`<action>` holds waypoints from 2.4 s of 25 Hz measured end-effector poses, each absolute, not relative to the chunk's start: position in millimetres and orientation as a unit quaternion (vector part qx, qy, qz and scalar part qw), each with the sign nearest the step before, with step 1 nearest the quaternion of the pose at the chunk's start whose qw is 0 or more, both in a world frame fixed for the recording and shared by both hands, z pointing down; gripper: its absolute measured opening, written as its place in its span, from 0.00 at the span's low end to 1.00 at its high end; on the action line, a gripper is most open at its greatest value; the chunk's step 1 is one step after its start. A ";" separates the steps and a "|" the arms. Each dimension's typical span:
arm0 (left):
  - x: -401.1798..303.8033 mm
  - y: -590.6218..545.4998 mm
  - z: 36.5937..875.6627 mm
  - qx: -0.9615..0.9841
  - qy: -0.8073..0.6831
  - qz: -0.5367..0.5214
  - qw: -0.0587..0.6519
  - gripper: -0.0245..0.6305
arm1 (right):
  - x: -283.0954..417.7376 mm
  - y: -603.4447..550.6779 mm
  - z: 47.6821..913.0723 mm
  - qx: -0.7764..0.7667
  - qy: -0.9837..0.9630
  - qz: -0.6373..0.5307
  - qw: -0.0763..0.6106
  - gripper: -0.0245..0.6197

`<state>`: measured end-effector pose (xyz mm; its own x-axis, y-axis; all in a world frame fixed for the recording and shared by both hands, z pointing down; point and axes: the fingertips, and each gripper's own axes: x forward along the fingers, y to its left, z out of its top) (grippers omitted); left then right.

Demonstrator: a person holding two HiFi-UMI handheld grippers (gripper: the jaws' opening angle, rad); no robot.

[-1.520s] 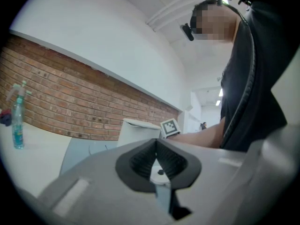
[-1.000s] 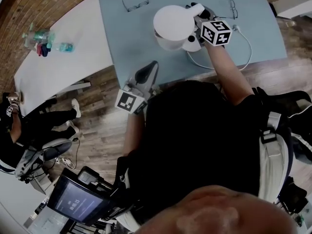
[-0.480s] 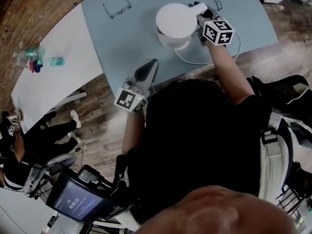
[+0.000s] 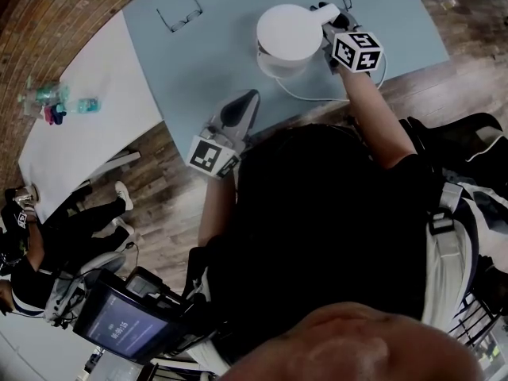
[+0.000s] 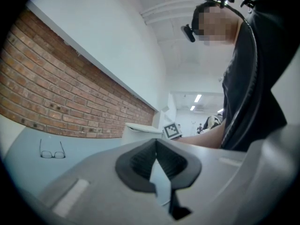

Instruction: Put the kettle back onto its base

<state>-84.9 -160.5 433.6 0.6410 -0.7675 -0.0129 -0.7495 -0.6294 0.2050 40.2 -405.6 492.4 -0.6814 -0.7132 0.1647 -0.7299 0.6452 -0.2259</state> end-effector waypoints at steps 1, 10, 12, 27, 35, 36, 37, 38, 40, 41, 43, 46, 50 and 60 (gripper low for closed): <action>-85.1 -160.1 434.4 0.901 -0.421 -0.049 0.092 0.04 | 39.9 -405.5 494.8 0.398 -0.906 0.140 0.030 0.20; -107.5 -159.8 439.0 0.890 -0.445 -0.028 0.093 0.04 | 26.6 -410.9 524.9 0.394 -0.907 0.147 0.037 0.20; -113.6 -159.5 439.3 0.887 -0.452 -0.024 0.092 0.04 | 23.5 -412.8 530.6 0.393 -0.906 0.150 0.038 0.20; -120.4 -155.4 428.4 0.880 -0.466 -0.028 0.083 0.04 | 18.5 -417.5 535.8 0.397 -0.904 0.153 0.039 0.20; -127.7 -145.9 442.8 0.873 -0.477 -0.026 0.102 0.04 | 12.5 -415.8 540.1 0.396 -0.907 0.137 0.042 0.21; -127.3 -145.8 443.9 0.872 -0.477 -0.025 0.103 0.04 | 12.7 -415.6 540.5 0.396 -0.907 0.135 0.040 0.21; -126.3 -145.9 444.8 0.872 -0.477 -0.025 0.104 0.04 | 12.9 -415.4 540.8 0.396 -0.908 0.132 0.037 0.21; -124.9 -146.1 445.5 0.873 -0.476 -0.024 0.106 0.04 | 13.0 -415.1 540.9 0.396 -0.908 0.130 0.036 0.21; -121.6 -146.5 446.8 0.875 -0.471 -0.022 0.108 0.04 | 13.4 -414.3 541.1 0.397 -0.908 0.126 0.034 0.21; -120.1 -146.8 447.1 0.876 -0.469 -0.022 0.109 0.04 | 13.5 -413.9 541.2 0.399 -0.908 0.124 0.033 0.21; -118.3 -147.1 447.0 0.878 -0.466 -0.021 0.110 0.04 | 13.4 -412.6 541.0 0.400 -0.908 0.120 0.032 0.21; -118.5 -147.8 446.2 0.878 -0.465 -0.019 0.110 0.04 | 12.2 -409.5 540.0 0.395 -0.911 0.113 0.032 0.21; -115.5 -150.1 445.6 0.880 -0.462 -0.020 0.110 0.04 | 14.5 -403.5 539.3 0.391 -0.913 0.110 0.037 0.20; -104.0 -156.5 443.0 0.888 -0.446 -0.022 0.110 0.04 | 17.7 -396.9 540.3 0.390 -0.912 0.119 0.050 0.20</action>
<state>-104.0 -156.5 443.0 0.6009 -0.7972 0.0591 -0.7876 -0.5778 0.2141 17.7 -396.9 540.3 -0.6915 -0.6986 0.1836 -0.7224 0.6684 -0.1772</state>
